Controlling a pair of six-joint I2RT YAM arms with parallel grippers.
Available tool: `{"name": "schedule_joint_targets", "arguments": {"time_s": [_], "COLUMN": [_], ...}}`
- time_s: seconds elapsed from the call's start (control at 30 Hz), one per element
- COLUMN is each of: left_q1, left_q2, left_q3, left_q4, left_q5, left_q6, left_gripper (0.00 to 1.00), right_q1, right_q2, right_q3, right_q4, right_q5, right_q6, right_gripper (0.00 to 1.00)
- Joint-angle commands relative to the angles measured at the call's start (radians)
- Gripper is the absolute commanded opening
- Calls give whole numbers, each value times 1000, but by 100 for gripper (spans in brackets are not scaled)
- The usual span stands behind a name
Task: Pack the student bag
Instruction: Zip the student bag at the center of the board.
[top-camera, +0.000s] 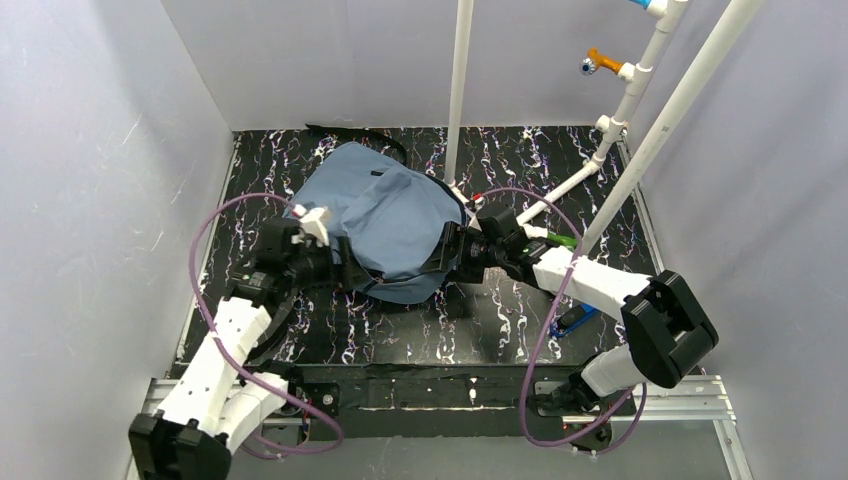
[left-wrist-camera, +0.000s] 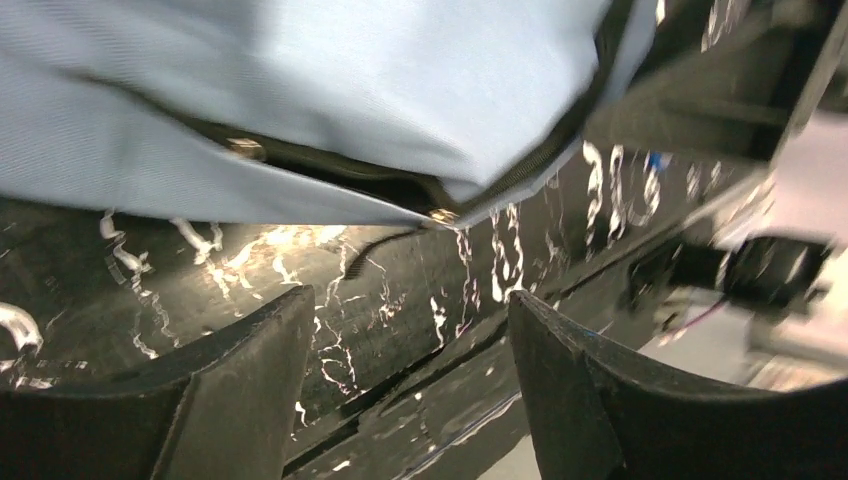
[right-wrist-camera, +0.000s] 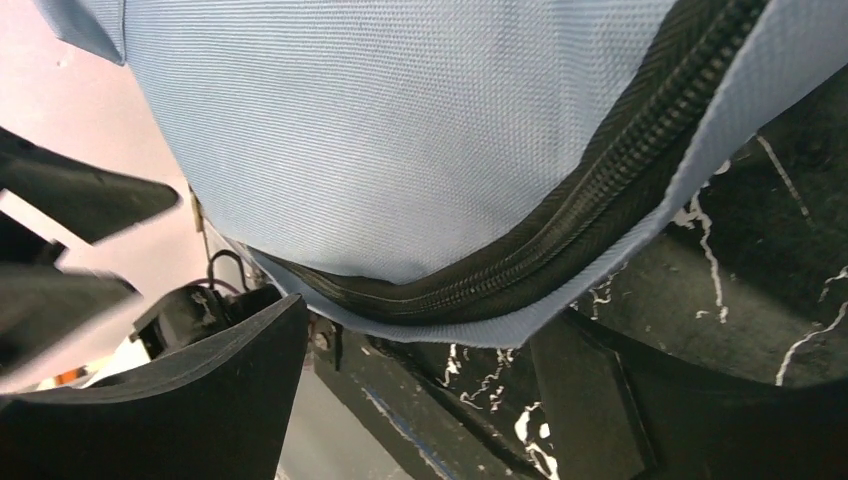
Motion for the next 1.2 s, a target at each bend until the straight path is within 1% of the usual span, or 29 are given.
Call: {"name": "schedule_joint_targets", "arguments": {"time_s": [0.0,0.03,0.13,0.2,0.3,0.4,0.47,0.53,0.57,0.63,0.67,0.7,0.8,0.9,0.93,1.0,1.03,1.1,1.17], "left_q1": [-235,-272,-283,-291,-302,-305,-306,-306,-306,-306,-306,-305,-307,-306,-307,-308,-309,-311,-312], "left_q2": [23,48,127,169,216,245,256,268,275,296,306,309,265,159,116,22,-13,-53,-55], "left_q3": [-22,-21,0,14,12,13,21,29,29,33,39,44,43,32,27,24,19,15,22], "left_q4": [72,85,96,97,122,122,126,134,141,132,117,94,57,51,50,46,45,38,13], "left_q5": [-198,-243,-309,-312,-281,-293,-282,-235,-211,-164,-173,-202,-302,-396,-427,-475,-525,-577,-659], "left_q6": [173,203,268,288,287,289,294,294,287,286,282,277,261,227,216,209,203,197,184], "left_gripper": [70,69,64,62,59,56,52,44,38,17,6,0,0,0,0,0,0,0,0], "right_q1": [48,58,70,75,89,102,106,115,124,140,150,157,165,165,165,165,165,165,165], "right_q2": [-43,-43,-28,-19,-19,-26,-20,-9,-2,7,8,7,6,27,36,46,45,41,33], "right_q3": [10,5,3,12,13,10,17,30,36,40,37,31,-6,-12,-7,-7,-18,-36,-53], "right_q4": [23,39,75,75,81,88,92,92,92,96,99,102,140,172,168,160,165,170,172], "right_q5": [42,66,91,95,101,118,117,121,127,145,164,186,255,287,294,312,315,315,315], "right_q6": [128,162,204,209,221,229,232,232,236,249,259,270,319,350,355,366,370,371,361], "right_gripper": [87,86,84,81,79,77,74,72,72,72,71,70,64,56,51,38,33,26,14]}}
